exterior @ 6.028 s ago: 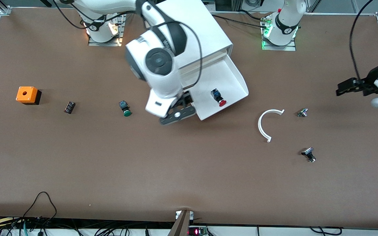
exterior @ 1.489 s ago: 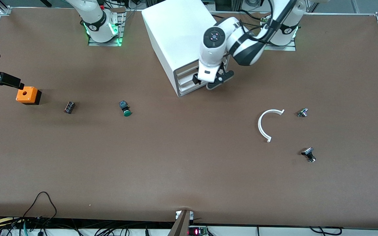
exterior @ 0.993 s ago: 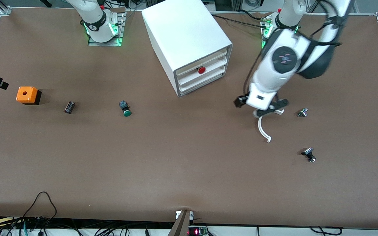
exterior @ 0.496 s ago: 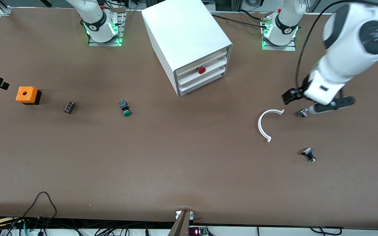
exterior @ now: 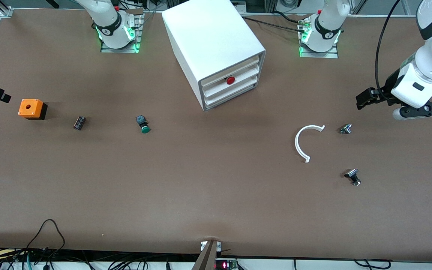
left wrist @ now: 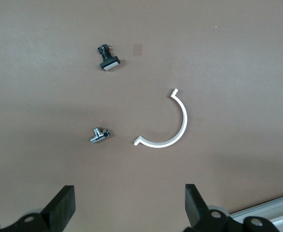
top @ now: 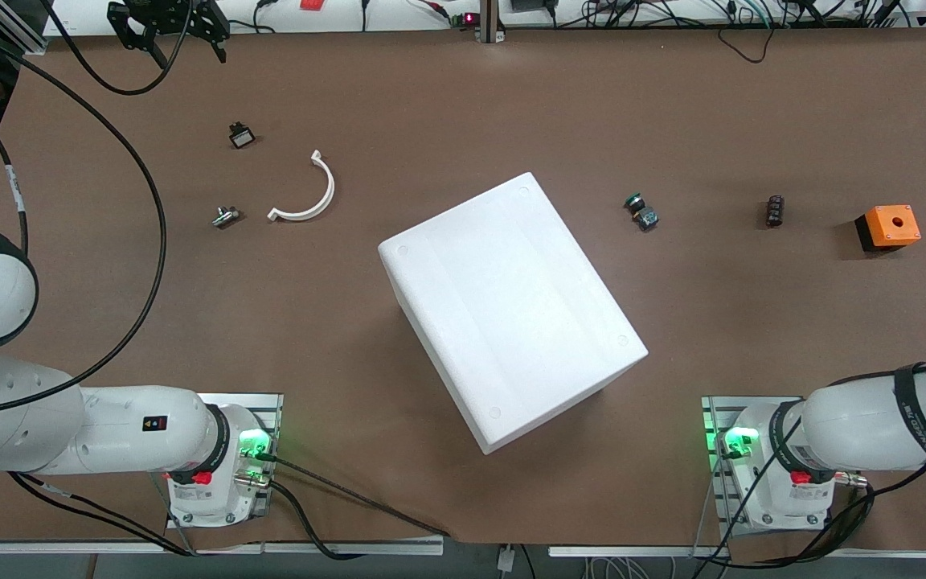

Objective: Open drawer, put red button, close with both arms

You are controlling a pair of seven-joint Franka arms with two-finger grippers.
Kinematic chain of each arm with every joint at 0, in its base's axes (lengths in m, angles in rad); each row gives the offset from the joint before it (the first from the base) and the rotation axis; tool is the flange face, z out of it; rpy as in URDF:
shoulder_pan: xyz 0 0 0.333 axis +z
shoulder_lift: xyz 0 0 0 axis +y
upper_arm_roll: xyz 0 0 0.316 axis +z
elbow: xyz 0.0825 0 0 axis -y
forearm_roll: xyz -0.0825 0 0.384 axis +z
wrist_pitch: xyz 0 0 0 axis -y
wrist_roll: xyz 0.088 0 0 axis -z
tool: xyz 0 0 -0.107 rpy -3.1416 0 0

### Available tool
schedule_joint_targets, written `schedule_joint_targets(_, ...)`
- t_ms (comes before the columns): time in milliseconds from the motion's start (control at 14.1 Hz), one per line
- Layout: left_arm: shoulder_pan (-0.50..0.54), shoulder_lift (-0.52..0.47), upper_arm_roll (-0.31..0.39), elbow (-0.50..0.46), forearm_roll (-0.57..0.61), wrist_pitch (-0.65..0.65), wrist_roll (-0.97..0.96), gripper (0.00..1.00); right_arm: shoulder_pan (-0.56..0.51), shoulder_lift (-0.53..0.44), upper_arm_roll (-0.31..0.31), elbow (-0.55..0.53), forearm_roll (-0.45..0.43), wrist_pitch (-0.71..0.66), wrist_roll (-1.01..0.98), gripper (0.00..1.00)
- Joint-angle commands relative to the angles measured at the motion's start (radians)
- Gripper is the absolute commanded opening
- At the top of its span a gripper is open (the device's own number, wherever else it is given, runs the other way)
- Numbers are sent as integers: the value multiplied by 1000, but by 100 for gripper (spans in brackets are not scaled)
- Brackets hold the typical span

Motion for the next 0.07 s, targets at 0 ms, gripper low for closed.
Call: schedule_joint_targets(0, 3, 0, 0, 15, -13, -20, 34, 100, 1, -6, 2, 6, 15, -10, 10, 100)
